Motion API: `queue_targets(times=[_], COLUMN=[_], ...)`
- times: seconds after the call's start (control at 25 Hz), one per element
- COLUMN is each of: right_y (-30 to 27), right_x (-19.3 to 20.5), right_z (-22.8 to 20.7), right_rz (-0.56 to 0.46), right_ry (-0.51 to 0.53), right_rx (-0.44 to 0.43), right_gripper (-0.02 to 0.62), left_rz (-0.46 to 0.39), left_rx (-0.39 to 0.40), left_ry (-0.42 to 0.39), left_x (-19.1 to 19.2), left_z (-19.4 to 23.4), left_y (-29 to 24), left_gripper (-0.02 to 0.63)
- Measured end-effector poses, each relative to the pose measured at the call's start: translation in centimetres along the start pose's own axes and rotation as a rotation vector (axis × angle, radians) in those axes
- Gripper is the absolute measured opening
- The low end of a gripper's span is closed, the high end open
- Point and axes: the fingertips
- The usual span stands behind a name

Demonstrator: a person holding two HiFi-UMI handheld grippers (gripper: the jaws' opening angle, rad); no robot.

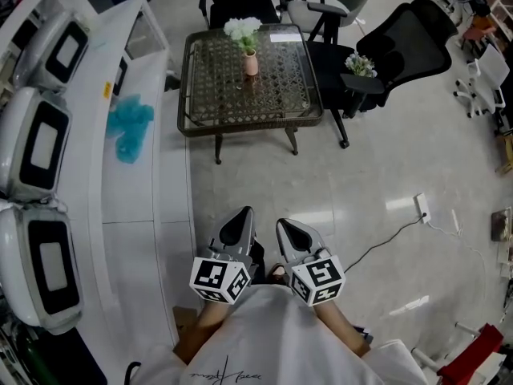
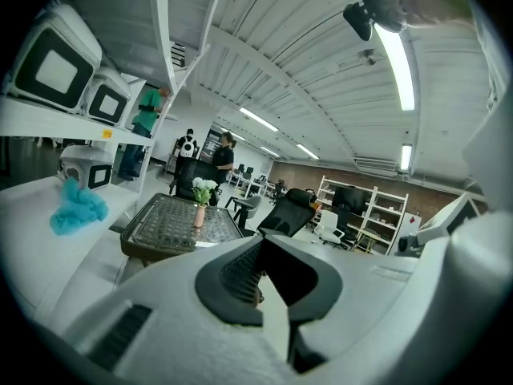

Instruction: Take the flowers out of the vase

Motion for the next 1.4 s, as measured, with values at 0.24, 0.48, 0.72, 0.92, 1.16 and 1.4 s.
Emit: queue_targets(times=[0.24, 0.48, 0.72, 0.92, 1.16, 1.4], right_y=[-3.2, -6.4, -9.1, -10.6, -12.6, -13.6], right_x=[-0.6, -1.2, -2.1, -2.8, -3.9, -5.0], right_z=[1.3, 1.0, 1.3, 1.5, 1.5, 1.4], right_rz=[0.029, 0.070, 0.083, 0.088, 0.081, 0.059], right_ry=[0.023, 0.012, 0.005, 0.023, 0.034, 0.040], right_rx=[-0.038, 0.007, 0.032, 0.045, 0.071, 0.084], right_gripper=[0.006, 0.006, 0.006, 0.006, 0.006, 0.006], left_rz=[0.004, 0.007, -0.010, -0.020, -0.022, -0.023], left_rx=[-0.019, -0.024, -0.012, 0.006, 0.023, 0.037], left_ry=[-0.047, -0.009, 0.004, 0.001, 0.020, 0.016], left_x=[-1.5, -2.5, -4.3, -5.5, -6.5, -7.2], left_z=[2.7, 6.0, 8.9, 10.8, 13.4, 14.5], left_y=[-0.9, -1.3, -2.1, -2.9, -3.6, -4.0], left_gripper=[0.005, 0.005, 0.005, 0.005, 0.005, 0.005])
Point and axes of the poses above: the fingertips, and each gripper's own axes: y backward along the fingers, z to its left, x out of its underside, and after that the axes turned 3 degrees about x, right-handed
